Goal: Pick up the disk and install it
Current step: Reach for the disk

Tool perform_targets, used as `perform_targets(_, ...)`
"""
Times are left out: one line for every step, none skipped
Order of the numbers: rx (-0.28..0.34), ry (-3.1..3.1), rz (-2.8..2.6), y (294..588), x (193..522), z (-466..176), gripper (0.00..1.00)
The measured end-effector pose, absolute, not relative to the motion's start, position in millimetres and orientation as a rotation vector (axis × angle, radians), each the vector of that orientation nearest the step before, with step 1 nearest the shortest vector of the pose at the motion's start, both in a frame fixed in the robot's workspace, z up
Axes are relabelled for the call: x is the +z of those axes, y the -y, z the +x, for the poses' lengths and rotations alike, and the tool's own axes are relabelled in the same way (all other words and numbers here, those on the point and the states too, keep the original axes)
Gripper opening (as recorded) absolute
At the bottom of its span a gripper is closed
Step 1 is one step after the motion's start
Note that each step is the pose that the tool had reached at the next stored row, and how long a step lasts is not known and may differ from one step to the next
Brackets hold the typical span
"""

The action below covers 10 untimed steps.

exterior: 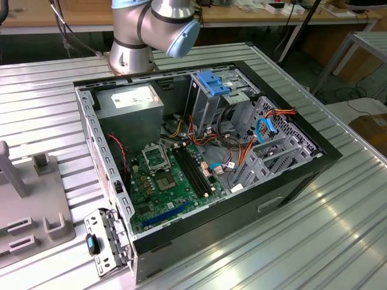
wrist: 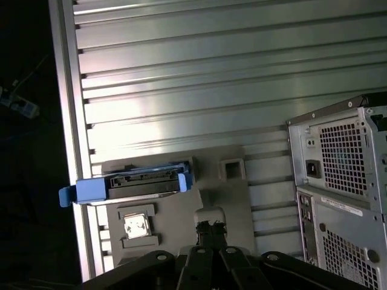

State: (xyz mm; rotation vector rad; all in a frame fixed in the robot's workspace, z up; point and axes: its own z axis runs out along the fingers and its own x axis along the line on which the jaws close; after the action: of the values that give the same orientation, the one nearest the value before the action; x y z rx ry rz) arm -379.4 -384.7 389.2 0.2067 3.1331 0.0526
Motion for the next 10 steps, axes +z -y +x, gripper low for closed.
perform_targets(0.052,-3.133,0.207,384.4,388.8,-387.0,0.11)
perform_targets(0.052,-3.133,0.207,384.1,388.6,-390.3,0.11)
perform_targets(0.052,-3.133,0.206,383.6,388.3,-396.3,0.11)
perform_targets(0.052,-3.133,0.207,382.4,388.0,-403.7,0.11)
perform_targets(0.052,-3.133,0.207,380.5,387.6,-408.8,0.11)
perform_targets(0.052,-3.133,0.207,378.7,387.4,-410.9,0.11)
perform_targets(0.052,-3.133,0.206,376.7,387.3,-412.7,0.11)
perform_targets(0.052,-3.133,0.207,374.6,387.1,-414.4,0.11)
perform_targets(0.052,-3.133,0.206,372.3,387.0,-415.8,0.11)
perform_targets(0.052,-3.133,0.207,367.6,386.7,-417.7,0.11)
